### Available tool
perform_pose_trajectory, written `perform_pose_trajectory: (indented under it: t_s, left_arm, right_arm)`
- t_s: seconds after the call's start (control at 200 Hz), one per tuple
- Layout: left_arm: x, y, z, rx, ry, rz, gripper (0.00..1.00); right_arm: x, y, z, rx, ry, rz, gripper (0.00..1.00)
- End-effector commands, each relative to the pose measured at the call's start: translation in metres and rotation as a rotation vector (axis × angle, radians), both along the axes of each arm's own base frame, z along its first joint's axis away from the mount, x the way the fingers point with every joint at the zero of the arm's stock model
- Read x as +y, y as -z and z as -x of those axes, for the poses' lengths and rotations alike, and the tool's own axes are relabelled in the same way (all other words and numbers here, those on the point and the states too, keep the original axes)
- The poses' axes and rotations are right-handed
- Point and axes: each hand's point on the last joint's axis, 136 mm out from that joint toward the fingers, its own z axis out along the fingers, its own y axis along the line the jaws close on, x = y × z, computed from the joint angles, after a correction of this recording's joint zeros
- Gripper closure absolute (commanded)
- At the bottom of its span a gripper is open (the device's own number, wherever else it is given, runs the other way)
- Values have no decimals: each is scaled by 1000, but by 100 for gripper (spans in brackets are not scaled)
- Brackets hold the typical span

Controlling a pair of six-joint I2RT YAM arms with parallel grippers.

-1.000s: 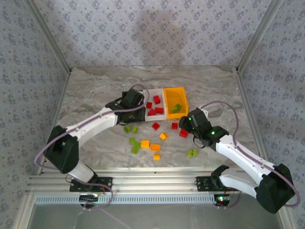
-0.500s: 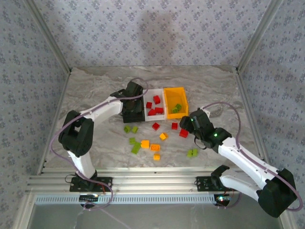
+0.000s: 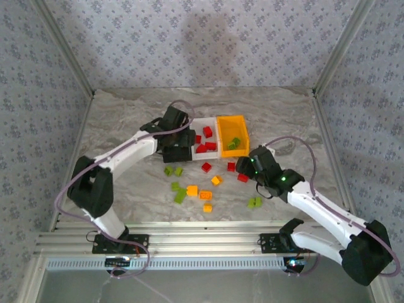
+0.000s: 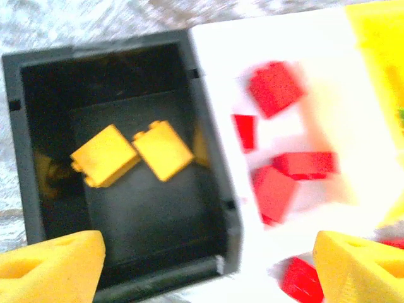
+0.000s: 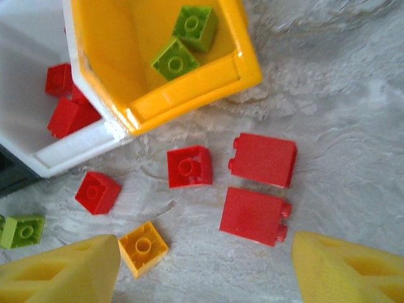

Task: Sort the legos into containers by color

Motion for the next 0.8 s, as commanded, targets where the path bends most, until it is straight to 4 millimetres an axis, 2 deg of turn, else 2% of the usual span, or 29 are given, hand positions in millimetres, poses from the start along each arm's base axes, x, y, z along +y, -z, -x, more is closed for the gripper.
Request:
perform_pose_trajectory:
  t_s: [0.0, 0.03, 0.065, 0.145, 0.155, 0.16, 0.165, 0.325, 0.42, 0.53, 0.795]
  left_arm:
    - [-12, -19, 28, -29, 59, 91, 10]
    - [-13, -17, 37, -27, 67, 103, 9]
    - [-13, -16, 46, -29, 78, 116, 1]
    - [-6, -4, 67, -11, 80, 130, 0]
    - [-6, -8, 69, -18, 80, 140, 0]
    - [-4, -1, 71, -6, 80, 133, 0]
    - [-4, -5, 72, -14, 79, 141, 0]
    - [23, 20, 106, 16, 35, 173, 0]
    - [38, 28, 121, 19, 10, 191, 0]
    - [52, 32, 132, 14, -13, 192, 1]
    - [67, 39, 135, 6, -60, 163, 0]
  right_arm:
    - [21, 14, 5, 40, -88, 13, 26]
    - [28, 18, 6, 50, -119, 25, 26]
    - [38, 21, 7, 60, -160, 42, 26]
    - [58, 31, 8, 92, -242, 105, 26]
    - [60, 33, 9, 96, -253, 113, 26]
    - [61, 34, 9, 99, -258, 118, 26]
    - [63, 34, 9, 101, -262, 121, 26]
    - [92, 55, 8, 147, -361, 225, 26]
    - [98, 67, 8, 183, -380, 278, 27]
    - [96, 83, 10, 239, -383, 333, 29]
    - [96, 106, 8, 299, -413, 433, 35]
